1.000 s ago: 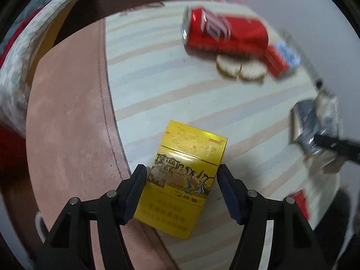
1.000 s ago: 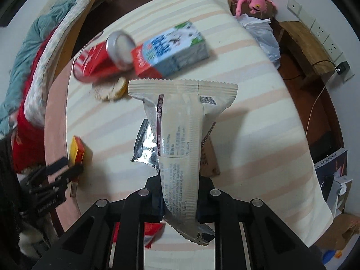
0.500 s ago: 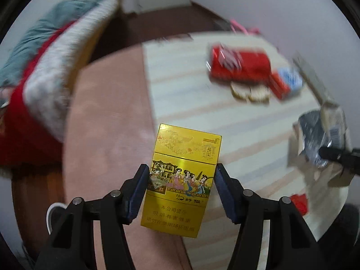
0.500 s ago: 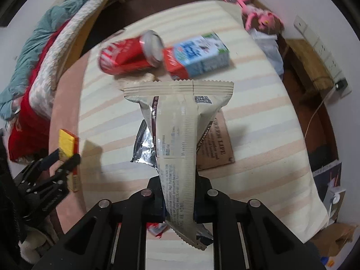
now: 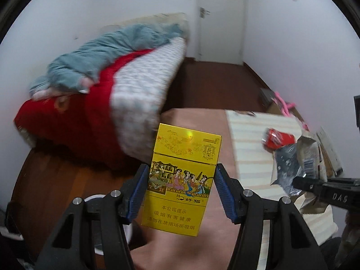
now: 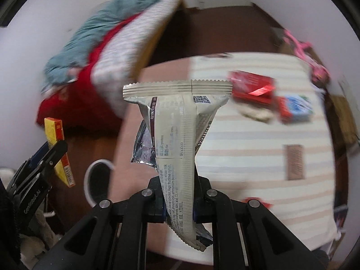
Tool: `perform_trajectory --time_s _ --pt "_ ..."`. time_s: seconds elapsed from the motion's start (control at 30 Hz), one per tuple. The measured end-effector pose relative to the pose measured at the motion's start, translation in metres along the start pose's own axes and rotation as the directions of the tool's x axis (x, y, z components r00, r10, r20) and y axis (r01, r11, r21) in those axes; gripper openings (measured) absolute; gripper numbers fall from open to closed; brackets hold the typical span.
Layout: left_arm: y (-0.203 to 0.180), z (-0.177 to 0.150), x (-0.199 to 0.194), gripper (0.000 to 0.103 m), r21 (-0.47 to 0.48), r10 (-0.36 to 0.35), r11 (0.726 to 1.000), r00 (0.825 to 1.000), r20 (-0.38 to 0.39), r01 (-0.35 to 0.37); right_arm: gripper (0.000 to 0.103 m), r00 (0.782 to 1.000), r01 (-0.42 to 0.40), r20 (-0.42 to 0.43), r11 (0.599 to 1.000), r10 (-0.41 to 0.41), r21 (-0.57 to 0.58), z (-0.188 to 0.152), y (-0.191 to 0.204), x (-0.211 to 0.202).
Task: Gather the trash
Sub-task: 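Carry the white wrapper and yellow box with both tools over the bin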
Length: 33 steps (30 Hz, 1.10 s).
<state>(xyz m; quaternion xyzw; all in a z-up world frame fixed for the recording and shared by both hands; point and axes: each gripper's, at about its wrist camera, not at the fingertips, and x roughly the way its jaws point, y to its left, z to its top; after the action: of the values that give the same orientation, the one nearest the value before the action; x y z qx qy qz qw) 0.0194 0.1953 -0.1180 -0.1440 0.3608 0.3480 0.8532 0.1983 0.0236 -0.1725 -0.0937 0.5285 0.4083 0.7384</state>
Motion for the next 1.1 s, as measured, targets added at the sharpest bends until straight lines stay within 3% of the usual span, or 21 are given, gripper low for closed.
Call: perform_trajectory --time_s 0.3,0.47,0.67,0.8,0.93,1.1 --pt "0.142 -0.029 -0.037 0.056 -0.162 0.164 0.973 0.986 -0.007 -0.163 0.015 0.988 -0.147 -0.085 0.970 0.132 -0.195 -0.020 0.169 0.047" --pt "0.206 -0.057 -0.028 0.056 -0.258 0.184 0.946 0.980 -0.070 -0.196 0.015 0.975 -0.188 -0.168 0.948 0.147 -0.258 -0.037 0.241 0.094" --pt "0.281 -0.100 0.026 0.056 -0.446 0.039 0.885 0.976 -0.215 -0.134 0.015 0.953 -0.189 -0.284 0.934 0.101 -0.303 -0.062 0.304 0.175" --pt "0.319 -0.132 0.075 0.056 -0.534 -0.070 0.838 0.948 -0.310 -0.113 0.015 0.923 -0.180 -0.380 0.940 0.059 -0.290 -0.080 0.318 0.240" --pt "0.341 -0.160 0.131 0.056 -0.593 -0.194 0.801 0.899 -0.393 -0.086 0.015 0.886 -0.165 -0.464 0.949 0.022 -0.270 -0.095 0.320 0.301" --pt "0.361 -0.183 0.178 0.057 -0.634 -0.238 0.761 0.851 -0.468 -0.136 0.015 0.844 -0.154 -0.537 0.950 -0.016 -0.271 -0.108 0.329 0.365"
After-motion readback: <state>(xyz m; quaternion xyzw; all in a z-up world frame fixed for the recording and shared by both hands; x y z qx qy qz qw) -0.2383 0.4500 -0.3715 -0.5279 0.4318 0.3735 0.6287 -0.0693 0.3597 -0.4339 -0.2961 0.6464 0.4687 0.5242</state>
